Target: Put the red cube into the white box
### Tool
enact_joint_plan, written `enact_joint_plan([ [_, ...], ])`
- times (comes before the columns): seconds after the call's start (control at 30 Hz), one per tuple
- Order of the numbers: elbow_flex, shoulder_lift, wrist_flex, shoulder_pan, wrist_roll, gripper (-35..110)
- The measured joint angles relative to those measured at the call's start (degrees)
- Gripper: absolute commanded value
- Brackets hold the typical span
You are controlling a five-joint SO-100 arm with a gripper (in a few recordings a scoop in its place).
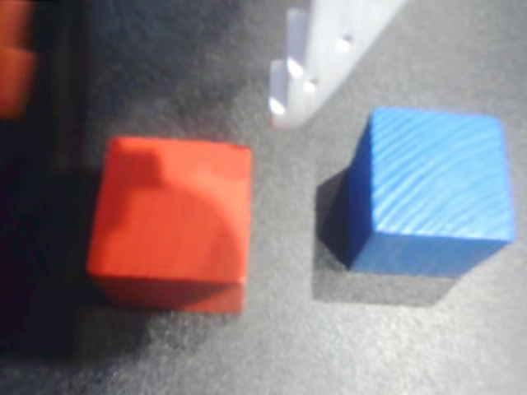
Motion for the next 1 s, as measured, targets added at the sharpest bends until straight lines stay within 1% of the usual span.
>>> enact_joint_plan([
  [0.13,0.09,-1.32,-1.32,-0.70,-0.09,29],
  [0.3,2.02,-2.72,-6.59,-0.35,-0.09,28],
  [0.5,2.72,-4.48,-9.40,-0.26,-0.09,28],
  [0.77,4.48,-7.91,-13.45,-0.26,-0.09,24],
  [0.9,7.29,-8.88,-17.75,-0.26,-0.09,18],
  [0.93,7.73,-9.32,-18.81,-0.26,-0.09,11],
  [0.97,7.82,-9.76,-19.51,-0.26,-0.09,0],
  [1.0,8.17,-10.02,-20.39,-0.26,-0.09,0],
])
